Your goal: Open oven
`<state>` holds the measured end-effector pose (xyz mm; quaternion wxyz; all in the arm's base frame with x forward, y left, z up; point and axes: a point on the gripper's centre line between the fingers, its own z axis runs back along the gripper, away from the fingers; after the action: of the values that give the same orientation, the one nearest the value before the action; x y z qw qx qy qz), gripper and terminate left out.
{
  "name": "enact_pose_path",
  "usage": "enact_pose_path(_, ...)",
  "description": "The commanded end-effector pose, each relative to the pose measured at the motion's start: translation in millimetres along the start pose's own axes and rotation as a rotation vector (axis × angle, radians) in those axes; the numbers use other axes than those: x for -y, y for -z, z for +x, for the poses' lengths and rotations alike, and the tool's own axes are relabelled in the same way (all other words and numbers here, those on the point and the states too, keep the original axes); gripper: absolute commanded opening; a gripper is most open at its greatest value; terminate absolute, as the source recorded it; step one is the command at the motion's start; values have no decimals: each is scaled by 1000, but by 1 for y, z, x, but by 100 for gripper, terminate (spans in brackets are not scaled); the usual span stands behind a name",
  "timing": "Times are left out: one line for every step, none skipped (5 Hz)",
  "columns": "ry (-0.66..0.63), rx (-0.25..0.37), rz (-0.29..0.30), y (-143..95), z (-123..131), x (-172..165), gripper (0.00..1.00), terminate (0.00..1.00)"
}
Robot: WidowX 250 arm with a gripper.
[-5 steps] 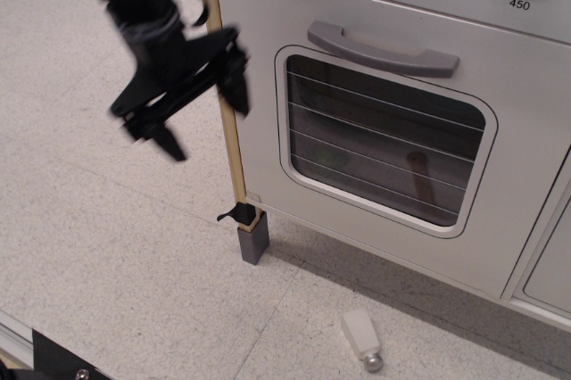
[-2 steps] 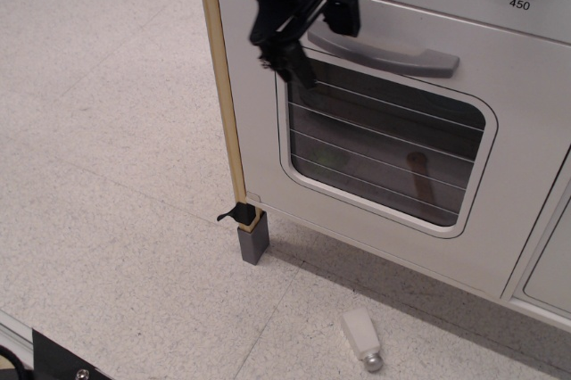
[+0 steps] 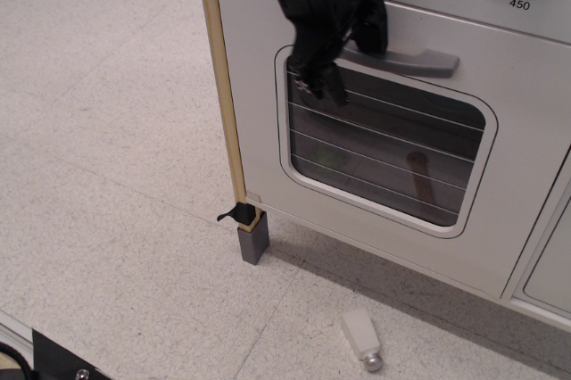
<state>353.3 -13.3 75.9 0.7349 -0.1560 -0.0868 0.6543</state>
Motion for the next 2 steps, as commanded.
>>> enact_pose_path(-57, -20, -71, -3, 4, 22, 100, 0)
enact_pose_path(-60, -24, -55, -3, 7, 18, 100, 0)
